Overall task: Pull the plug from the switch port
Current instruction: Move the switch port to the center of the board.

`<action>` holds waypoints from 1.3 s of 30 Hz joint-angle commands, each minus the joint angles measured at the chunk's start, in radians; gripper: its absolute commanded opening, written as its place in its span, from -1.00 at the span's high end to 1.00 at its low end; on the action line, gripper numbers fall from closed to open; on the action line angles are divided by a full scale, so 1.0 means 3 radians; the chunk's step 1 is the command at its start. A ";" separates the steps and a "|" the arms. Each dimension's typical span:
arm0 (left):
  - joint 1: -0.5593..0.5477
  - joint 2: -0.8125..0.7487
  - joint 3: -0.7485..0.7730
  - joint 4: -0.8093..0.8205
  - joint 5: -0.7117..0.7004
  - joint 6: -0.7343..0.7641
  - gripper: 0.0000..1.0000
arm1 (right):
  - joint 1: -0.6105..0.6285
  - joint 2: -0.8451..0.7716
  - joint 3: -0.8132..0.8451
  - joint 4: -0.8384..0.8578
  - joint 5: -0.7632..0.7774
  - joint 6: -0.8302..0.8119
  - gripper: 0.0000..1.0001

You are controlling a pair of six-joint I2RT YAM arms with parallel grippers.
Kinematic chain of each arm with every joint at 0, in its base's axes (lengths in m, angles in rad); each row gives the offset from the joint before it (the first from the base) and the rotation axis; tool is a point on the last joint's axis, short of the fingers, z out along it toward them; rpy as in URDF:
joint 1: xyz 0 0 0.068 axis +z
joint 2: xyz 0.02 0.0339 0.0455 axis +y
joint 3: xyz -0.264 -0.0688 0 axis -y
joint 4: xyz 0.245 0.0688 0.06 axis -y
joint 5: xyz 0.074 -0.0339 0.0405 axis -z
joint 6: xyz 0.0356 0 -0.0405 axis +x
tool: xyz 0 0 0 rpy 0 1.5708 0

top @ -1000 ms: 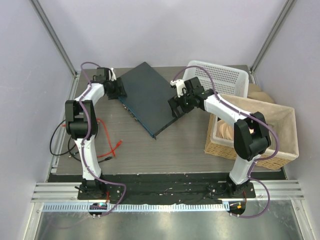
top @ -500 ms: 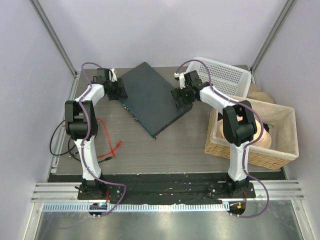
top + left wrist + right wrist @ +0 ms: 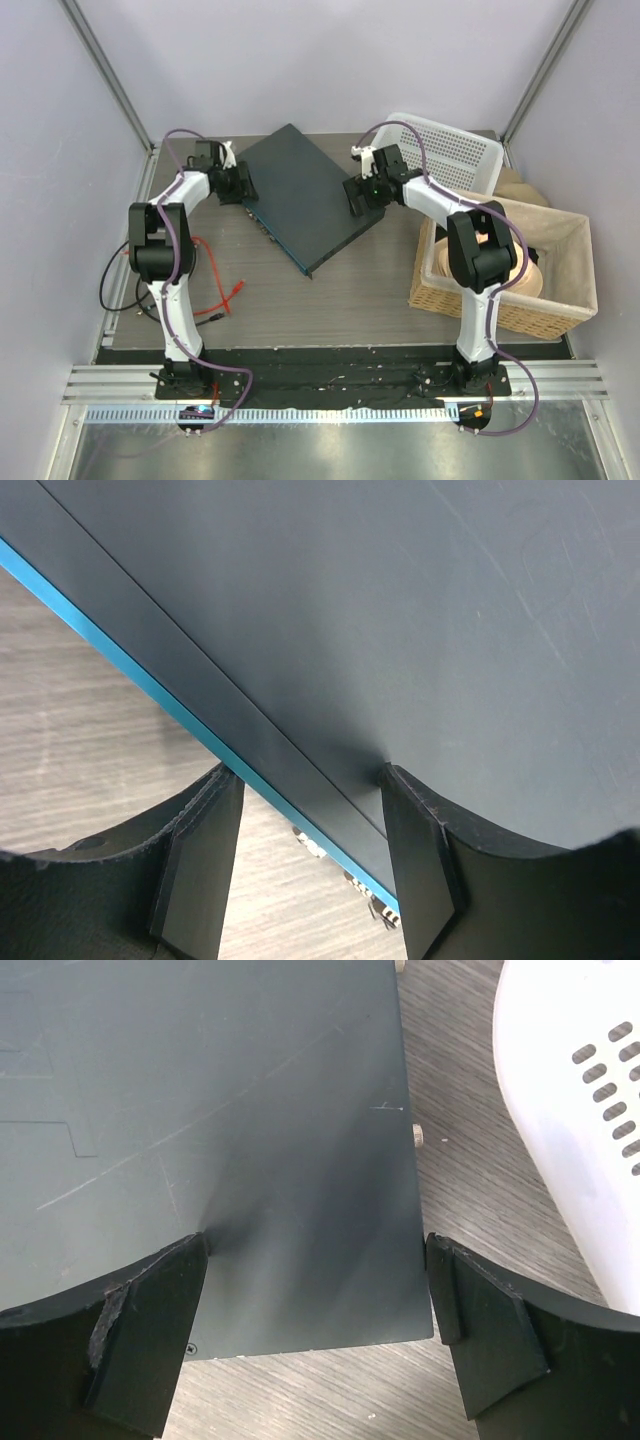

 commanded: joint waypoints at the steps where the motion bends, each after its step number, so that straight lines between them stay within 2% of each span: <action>1: -0.0132 -0.0104 -0.0159 -0.0289 0.0240 0.0044 -0.21 | 0.0211 -0.0120 -0.0414 -0.0331 -0.0319 0.0103 -0.98; 14: -0.0127 -0.0247 -0.0349 -0.0294 0.0311 0.0009 -0.19 | 0.0518 -0.0340 -0.0726 -0.0229 -0.0345 -0.0111 -0.97; 20: -0.0132 -0.0324 -0.0461 -0.0243 0.0347 -0.0022 -0.18 | 0.0611 -0.0397 -0.0783 -0.0075 0.0079 -0.0066 -0.99; 28: -0.0132 -0.0401 -0.0492 -0.0238 0.0358 -0.0012 -0.18 | 0.0350 -0.0336 -0.0451 0.0016 0.0590 -0.0117 -0.96; 29: -0.0127 -0.0401 -0.0497 -0.0238 0.0358 -0.0012 -0.18 | 0.0238 -0.0320 -0.0415 0.0017 0.0591 -0.0122 -0.86; 30: -0.0127 -0.0411 -0.0512 -0.0233 0.0353 -0.0012 -0.18 | 0.0192 -0.0305 -0.0339 0.0027 0.0601 -0.0162 -0.62; 32: -0.0132 -0.0421 -0.0538 -0.0217 0.0353 -0.0002 -0.18 | 0.0115 -0.0249 -0.0262 0.0053 0.0800 -0.0234 -0.41; 33: -0.0127 -0.0431 -0.0563 -0.0202 0.0348 -0.0002 -0.18 | 0.0099 -0.0233 -0.0246 0.0093 0.0846 -0.0366 -0.17; 35: -0.0127 -0.0447 -0.0589 -0.0192 0.0348 -0.0002 -0.18 | 0.0084 -0.0192 -0.0226 0.0150 0.1004 -0.0474 0.17; 36: -0.0132 -0.0452 -0.0609 -0.0177 0.0353 -0.0002 -0.18 | 0.0069 -0.0177 -0.0225 0.0211 0.1031 -0.0530 0.60; 37: -0.0132 -0.0457 -0.0619 -0.0171 0.0353 -0.0007 -0.18 | 0.0074 -0.0172 -0.0236 0.0262 0.1107 -0.0627 0.83; 38: -0.0132 -0.0462 -0.0630 -0.0161 0.0358 -0.0017 -0.18 | 0.0069 -0.0157 -0.0271 0.0333 0.1300 -0.0643 0.98; 39: -0.0132 -0.0467 -0.0635 -0.0151 0.0353 -0.0022 -0.18 | 0.0063 -0.0146 -0.0282 0.0445 0.1393 -0.0659 0.97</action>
